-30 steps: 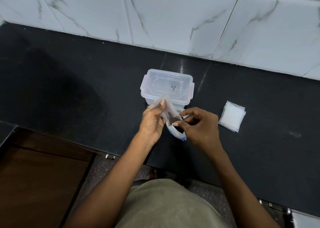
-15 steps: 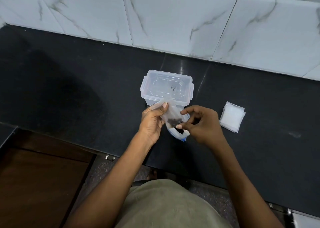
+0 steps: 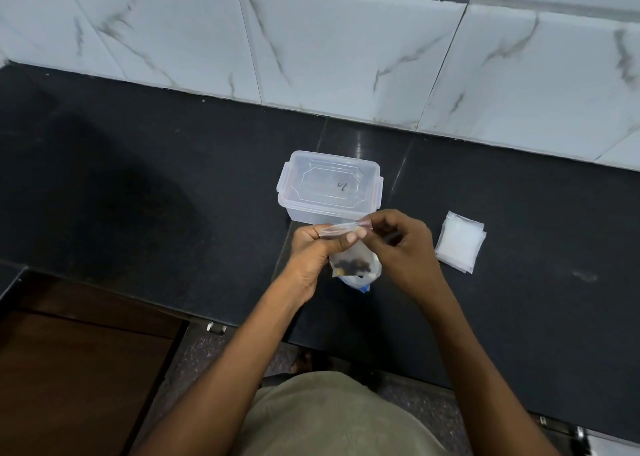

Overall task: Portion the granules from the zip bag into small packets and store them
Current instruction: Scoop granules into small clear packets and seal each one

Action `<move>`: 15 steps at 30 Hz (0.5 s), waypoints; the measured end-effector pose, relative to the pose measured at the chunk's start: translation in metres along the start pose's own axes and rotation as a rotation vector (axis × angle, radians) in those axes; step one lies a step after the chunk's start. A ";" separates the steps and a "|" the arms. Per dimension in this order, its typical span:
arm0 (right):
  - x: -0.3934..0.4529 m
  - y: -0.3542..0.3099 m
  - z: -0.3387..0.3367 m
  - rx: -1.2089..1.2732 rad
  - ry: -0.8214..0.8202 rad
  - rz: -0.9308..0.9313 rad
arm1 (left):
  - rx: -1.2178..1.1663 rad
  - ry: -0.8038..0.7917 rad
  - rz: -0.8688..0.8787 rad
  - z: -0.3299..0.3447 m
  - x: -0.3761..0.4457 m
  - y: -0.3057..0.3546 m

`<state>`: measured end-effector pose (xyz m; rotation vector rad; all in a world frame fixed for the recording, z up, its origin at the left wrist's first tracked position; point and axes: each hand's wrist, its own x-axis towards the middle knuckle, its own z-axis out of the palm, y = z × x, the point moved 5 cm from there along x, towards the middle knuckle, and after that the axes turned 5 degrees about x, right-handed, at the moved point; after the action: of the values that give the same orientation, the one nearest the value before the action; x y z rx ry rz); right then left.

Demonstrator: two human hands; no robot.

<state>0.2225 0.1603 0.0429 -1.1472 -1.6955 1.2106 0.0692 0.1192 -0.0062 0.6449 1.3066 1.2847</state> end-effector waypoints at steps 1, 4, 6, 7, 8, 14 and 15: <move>0.001 0.000 -0.001 0.023 0.028 0.001 | -0.003 -0.009 0.001 0.001 -0.001 0.000; 0.002 0.003 -0.007 0.054 0.109 0.028 | -0.022 0.025 0.022 0.000 -0.003 0.001; 0.001 0.005 -0.010 0.069 0.120 0.036 | -0.011 0.048 0.051 -0.003 -0.003 0.004; 0.000 0.005 -0.011 0.076 0.117 0.037 | -0.007 0.057 0.056 -0.004 -0.003 0.006; 0.000 0.005 -0.012 0.079 0.112 0.038 | -0.008 0.063 0.057 -0.004 -0.004 0.007; -0.003 0.001 -0.007 -0.019 -0.014 0.008 | 0.011 0.073 0.090 -0.001 -0.005 0.009; -0.003 0.001 -0.006 -0.044 -0.031 -0.003 | 0.019 0.073 0.094 -0.001 -0.005 0.009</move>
<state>0.2289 0.1591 0.0436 -1.1577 -1.7542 1.2000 0.0668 0.1165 0.0034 0.6852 1.3628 1.3849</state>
